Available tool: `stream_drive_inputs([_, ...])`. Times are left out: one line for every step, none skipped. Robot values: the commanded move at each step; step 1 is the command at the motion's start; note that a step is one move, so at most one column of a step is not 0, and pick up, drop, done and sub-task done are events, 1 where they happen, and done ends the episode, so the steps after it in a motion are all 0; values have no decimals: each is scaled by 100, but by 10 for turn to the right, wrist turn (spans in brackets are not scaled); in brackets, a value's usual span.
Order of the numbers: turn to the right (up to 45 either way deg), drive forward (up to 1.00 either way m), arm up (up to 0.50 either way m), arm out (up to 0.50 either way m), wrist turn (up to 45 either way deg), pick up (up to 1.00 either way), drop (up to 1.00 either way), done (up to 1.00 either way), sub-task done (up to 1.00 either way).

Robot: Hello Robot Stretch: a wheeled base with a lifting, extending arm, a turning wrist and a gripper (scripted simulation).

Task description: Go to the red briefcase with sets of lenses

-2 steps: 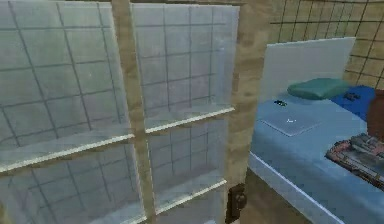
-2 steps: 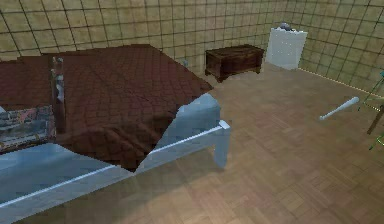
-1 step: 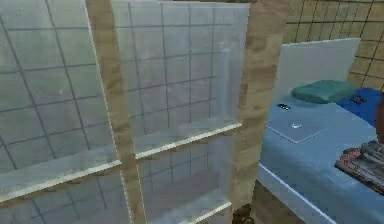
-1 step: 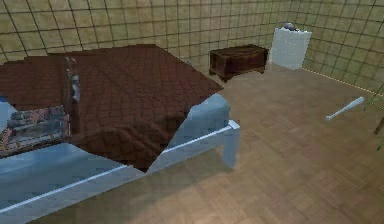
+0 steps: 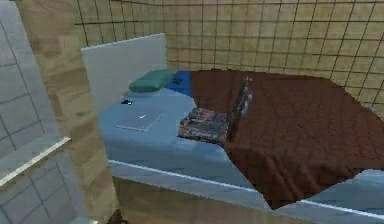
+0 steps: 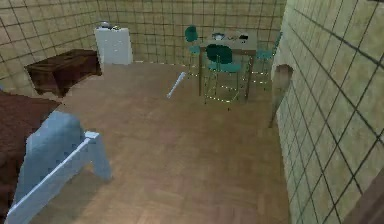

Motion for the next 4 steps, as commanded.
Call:
stream_drive_inputs([450,0,0,0,0,0,0,0,0])
stream_drive_inputs([450,0,0,0,0,0,0,0,0])
stream_drive_inputs([120,0,0,0,0,0,0,0,0])
stream_drive_inputs([0,10,0,0,0,0,0,0,0])
